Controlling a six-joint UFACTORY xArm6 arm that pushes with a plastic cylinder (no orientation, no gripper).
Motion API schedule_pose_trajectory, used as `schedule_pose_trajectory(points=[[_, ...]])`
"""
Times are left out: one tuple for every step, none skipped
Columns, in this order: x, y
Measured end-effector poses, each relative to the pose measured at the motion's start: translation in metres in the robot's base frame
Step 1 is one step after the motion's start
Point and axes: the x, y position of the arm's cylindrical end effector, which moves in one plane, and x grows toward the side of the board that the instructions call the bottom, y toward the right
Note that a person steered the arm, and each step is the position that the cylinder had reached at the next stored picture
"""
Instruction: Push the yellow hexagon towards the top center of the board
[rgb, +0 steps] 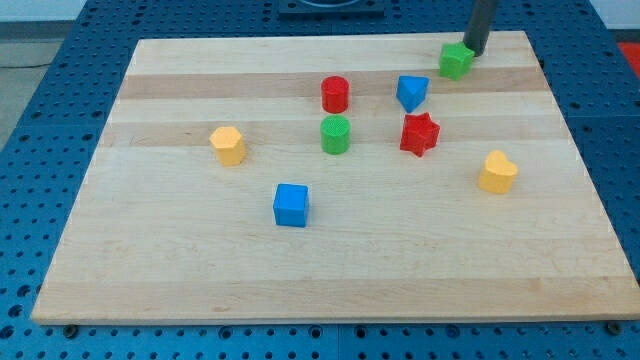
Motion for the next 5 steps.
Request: schedule_pose_trajectory(points=[[0.009,0.0],[0.014,0.0],[0.014,-0.009],[0.014,-0.01],[0.014,0.002]])
